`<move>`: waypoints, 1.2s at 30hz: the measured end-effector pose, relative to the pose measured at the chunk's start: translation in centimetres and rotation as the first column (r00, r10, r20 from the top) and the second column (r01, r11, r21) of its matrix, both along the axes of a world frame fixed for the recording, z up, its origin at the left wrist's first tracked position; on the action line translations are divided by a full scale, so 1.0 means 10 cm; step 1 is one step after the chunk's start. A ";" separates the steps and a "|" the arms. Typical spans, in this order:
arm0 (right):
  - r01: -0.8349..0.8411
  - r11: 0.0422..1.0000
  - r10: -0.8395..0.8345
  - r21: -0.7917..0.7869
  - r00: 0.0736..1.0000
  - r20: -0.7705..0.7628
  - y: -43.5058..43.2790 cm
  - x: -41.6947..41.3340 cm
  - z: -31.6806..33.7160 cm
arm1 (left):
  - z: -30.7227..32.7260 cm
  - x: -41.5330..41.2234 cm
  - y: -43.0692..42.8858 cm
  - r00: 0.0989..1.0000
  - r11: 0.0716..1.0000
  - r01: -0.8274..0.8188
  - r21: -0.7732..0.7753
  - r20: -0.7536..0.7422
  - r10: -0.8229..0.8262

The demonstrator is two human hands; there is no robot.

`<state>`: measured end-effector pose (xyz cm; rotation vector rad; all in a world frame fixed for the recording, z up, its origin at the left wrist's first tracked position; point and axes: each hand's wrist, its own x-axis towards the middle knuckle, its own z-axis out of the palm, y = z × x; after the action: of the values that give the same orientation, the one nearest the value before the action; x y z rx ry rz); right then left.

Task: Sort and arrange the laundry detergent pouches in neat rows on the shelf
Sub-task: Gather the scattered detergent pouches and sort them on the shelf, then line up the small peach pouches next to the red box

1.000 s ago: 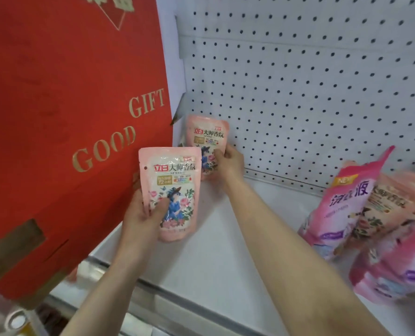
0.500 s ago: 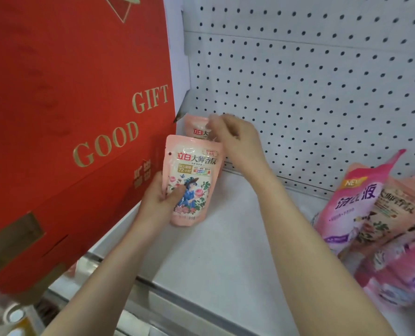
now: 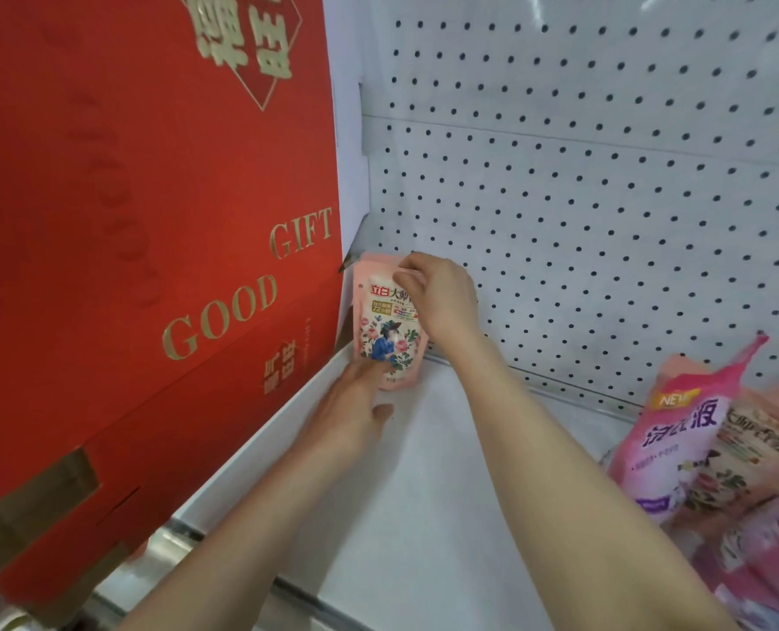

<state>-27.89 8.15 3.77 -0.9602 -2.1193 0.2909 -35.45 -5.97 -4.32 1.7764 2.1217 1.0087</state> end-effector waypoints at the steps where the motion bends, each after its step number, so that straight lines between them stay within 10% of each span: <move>1: 0.008 0.999 -0.009 0.043 1.000 0.008 0.02 0.00 -0.01 | 0.00 0.00 0.03 1.000 1.000 0.013 -0.019 -0.020 -0.014; 16: 0.042 0.969 -0.097 0.244 0.971 0.217 -0.34 0.29 -0.13 | -0.05 -0.12 -0.04 0.993 0.991 0.077 -0.109 -0.077 -0.086; 36: 0.391 0.859 -0.470 0.332 0.858 0.206 -2.73 2.38 -0.92 | -0.10 0.98 -1.25 0.895 0.859 0.447 0.250 -0.116 -0.431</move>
<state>-4.09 -19.17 -5.41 -1.3323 -2.0396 -0.3891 -25.63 -18.47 -5.36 2.3008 1.5356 1.1649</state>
